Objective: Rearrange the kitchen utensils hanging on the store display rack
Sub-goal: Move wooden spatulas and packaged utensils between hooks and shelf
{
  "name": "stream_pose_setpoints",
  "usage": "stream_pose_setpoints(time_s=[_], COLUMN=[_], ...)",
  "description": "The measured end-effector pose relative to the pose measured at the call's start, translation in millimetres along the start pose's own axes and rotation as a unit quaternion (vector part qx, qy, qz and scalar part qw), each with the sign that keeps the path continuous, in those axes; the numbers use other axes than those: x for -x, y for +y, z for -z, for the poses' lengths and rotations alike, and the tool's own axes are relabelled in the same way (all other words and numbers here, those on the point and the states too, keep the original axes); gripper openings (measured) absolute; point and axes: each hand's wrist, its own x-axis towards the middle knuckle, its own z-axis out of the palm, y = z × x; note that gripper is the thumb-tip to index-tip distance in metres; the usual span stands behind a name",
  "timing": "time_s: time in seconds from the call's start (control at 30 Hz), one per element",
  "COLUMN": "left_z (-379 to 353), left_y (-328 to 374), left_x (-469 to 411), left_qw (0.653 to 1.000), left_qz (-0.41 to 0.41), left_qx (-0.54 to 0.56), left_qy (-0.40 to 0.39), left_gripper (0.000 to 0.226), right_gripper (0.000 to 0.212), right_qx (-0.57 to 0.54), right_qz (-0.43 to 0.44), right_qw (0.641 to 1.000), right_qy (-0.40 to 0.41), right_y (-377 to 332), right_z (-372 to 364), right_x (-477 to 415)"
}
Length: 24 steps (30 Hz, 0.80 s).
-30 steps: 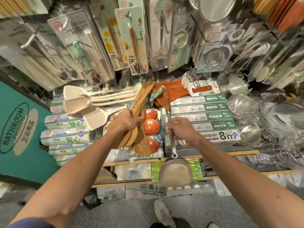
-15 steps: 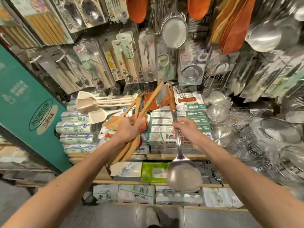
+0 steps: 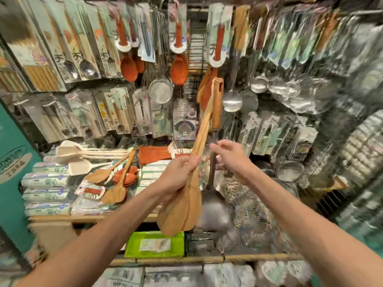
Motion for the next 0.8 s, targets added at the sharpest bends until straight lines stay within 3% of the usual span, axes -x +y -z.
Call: stream_pose_setpoints(time_s=[0.17, 0.4, 0.6, 0.7, 0.8], left_z=[-34.0, -34.0, -20.4, -10.8, -3.0], left_y=[32.4, 65.5, 95.8, 99.9, 103.0], left_x=[-1.7, -27.4, -77.2, -112.0, -138.7], left_qw=[0.995, 0.988, 0.995, 0.999, 0.995], left_qz=[-0.015, -0.055, -0.026, -0.035, -0.083], left_qx=[0.061, 0.071, 0.056, -0.004, -0.048], left_qy=[-0.083, -0.128, -0.073, 0.0, 0.028], left_gripper=[0.027, 0.031, 0.018, 0.023, 0.044], right_gripper=[0.023, 0.022, 0.016, 0.016, 0.018], right_qx=[-0.015, 0.015, 0.043, 0.072, 0.098], right_qz=[0.06, 0.084, 0.114, 0.117, 0.123], right_qw=[0.998, 0.996, 0.991, 0.987, 0.981], right_qy=[0.01, 0.018, 0.056, 0.087, 0.112], right_y=[-28.8, -54.0, -78.3, -86.4, -92.2], right_z=[37.0, 63.2, 77.8, 86.5, 96.5], right_x=[4.4, -12.6, -44.8, -65.8, -85.4])
